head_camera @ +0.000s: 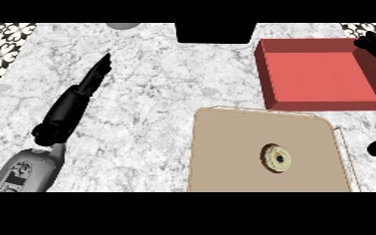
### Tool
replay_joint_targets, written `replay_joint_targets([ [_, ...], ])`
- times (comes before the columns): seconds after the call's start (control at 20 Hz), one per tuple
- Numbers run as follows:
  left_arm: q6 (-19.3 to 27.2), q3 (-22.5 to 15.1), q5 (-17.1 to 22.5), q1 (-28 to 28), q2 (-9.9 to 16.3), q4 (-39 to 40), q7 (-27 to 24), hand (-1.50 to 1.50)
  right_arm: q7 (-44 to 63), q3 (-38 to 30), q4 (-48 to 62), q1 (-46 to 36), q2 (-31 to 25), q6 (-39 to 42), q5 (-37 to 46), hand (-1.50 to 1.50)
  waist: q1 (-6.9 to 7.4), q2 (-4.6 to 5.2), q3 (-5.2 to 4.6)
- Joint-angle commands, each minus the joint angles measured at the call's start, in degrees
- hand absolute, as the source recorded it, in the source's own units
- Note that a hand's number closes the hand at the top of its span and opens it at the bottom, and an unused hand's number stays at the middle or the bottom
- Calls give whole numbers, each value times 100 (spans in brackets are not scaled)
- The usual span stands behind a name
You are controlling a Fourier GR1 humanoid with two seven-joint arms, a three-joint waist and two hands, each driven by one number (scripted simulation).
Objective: Pick the cupcake from the tray and place it in the cardboard box
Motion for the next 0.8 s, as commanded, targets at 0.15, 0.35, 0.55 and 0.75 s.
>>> replay_joint_targets([
  [0.15, -251, 219, 72, 45, 145, 190, -174, 0, -1596, 536, -329, 101, -487, -113, 1542, -150, -76, -43, -14],
  [0.35, -224, 265, 32, -33, 88, 373, -251, 0, -1209, 1190, -899, 48, -1044, -408, 2538, -150, -95, -41, -23],
  [0.55, -98, 67, -108, 247, -72, 16, -121, 0, -923, 1688, -1404, 69, -1327, -605, 3302, -150, -60, -73, -21],
  [0.75, -268, 297, -14, 133, 13, 63, -46, 0, -199, 1975, -2166, 144, -1262, -489, 3688, -150, -120, -68, -23],
])
